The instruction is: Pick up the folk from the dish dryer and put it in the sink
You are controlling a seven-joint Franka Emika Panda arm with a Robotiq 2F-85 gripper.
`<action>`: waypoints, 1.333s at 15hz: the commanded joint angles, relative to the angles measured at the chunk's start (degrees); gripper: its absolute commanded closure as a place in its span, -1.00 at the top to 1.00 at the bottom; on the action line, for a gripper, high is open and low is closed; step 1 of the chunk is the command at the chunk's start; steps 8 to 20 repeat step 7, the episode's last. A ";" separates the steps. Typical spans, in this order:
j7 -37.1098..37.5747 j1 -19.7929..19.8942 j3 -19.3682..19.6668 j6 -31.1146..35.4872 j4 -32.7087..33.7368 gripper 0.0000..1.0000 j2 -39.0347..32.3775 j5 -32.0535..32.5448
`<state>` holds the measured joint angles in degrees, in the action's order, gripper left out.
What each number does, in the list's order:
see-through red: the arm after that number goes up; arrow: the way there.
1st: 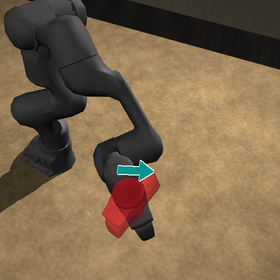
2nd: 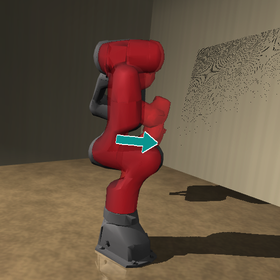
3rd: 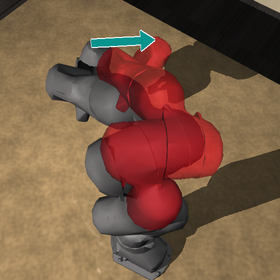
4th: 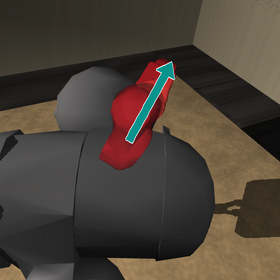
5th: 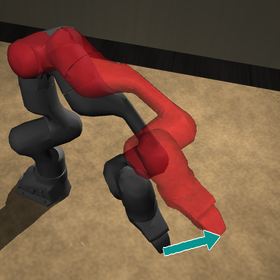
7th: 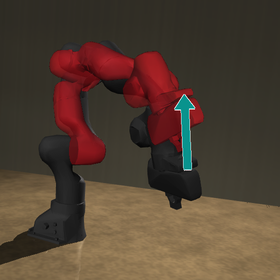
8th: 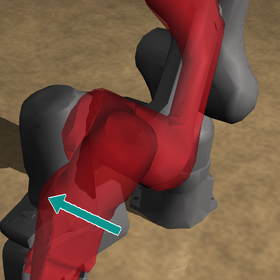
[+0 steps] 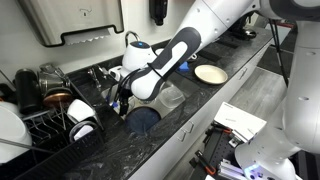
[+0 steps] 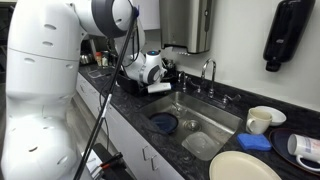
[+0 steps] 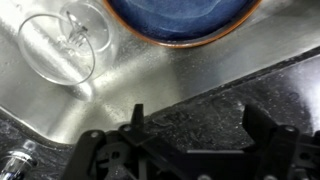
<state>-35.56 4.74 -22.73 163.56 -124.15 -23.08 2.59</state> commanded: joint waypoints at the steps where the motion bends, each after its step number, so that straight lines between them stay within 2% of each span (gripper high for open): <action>1: -2.43 1.88 -0.59 -12.87 0.86 1.00 3.66 -3.70; 4: -3.20 0.06 2.46 -21.06 2.37 1.00 5.41 -3.81; 5: -4.47 1.00 1.74 -26.92 0.82 1.00 12.57 -6.20; 7: -6.17 -0.01 3.36 -31.36 1.23 1.00 16.31 -7.87; 20: -6.17 -0.01 3.36 -31.36 1.23 1.00 16.31 -7.87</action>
